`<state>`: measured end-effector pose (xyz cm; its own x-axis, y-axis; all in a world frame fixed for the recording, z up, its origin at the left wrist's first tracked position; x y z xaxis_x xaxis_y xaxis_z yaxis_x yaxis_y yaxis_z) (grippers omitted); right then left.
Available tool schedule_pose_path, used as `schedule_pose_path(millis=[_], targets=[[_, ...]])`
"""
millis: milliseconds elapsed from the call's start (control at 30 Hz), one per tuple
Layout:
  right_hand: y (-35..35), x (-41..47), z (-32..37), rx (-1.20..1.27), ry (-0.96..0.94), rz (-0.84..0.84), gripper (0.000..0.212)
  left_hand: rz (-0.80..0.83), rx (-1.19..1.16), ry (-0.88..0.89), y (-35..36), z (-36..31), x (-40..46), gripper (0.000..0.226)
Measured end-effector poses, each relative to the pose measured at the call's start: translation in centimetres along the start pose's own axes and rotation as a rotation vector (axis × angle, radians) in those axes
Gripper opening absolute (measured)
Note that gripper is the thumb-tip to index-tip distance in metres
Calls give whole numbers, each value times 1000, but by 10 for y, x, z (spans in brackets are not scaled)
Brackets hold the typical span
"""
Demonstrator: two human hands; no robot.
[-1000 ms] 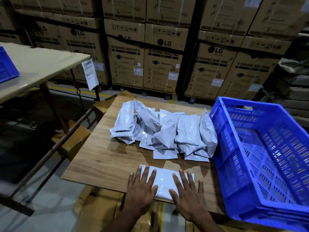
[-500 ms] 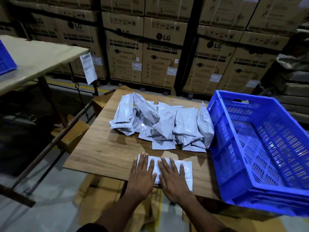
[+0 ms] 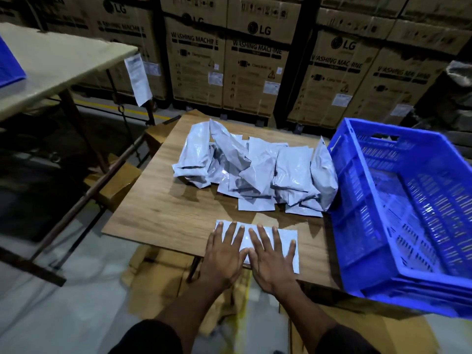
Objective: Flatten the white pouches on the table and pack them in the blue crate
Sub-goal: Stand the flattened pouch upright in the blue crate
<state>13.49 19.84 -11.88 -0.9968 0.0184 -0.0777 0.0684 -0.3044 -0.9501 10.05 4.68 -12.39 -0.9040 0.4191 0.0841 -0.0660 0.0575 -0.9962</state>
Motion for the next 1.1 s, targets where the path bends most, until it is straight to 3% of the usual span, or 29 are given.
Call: schedule_pose_path(millis=[167, 367, 633, 933, 1100], targets=[[0, -2, 2, 14, 15, 34, 60, -65, -25, 9, -2, -1, -3, 59], [-11, -8, -22, 20, 17, -4, 71, 5, -23, 18, -4, -1, -3, 58], [-22, -6, -17, 42, 68, 124, 67, 87, -8, -18, -6, 1, 0, 61], [-20, -1, -17, 47, -123, 211, 64, 57, -13, 28, 7, 6, -1, 72], [-23, -12, -24, 59, -220, 78, 69, 173, -38, 12, 7, 9, 2, 73]])
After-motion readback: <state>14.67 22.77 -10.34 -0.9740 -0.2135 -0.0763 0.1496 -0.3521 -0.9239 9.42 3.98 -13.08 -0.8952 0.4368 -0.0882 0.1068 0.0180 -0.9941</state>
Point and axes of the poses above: each hand's wrist, its own x-axis towards the middle knuckle, its own y-axis out of the palm, z = x × y, the point moved 3 cm from there along x, towards the middle knuckle, and after that the axes turned 13 degrees about x, right-handed, at the moved point
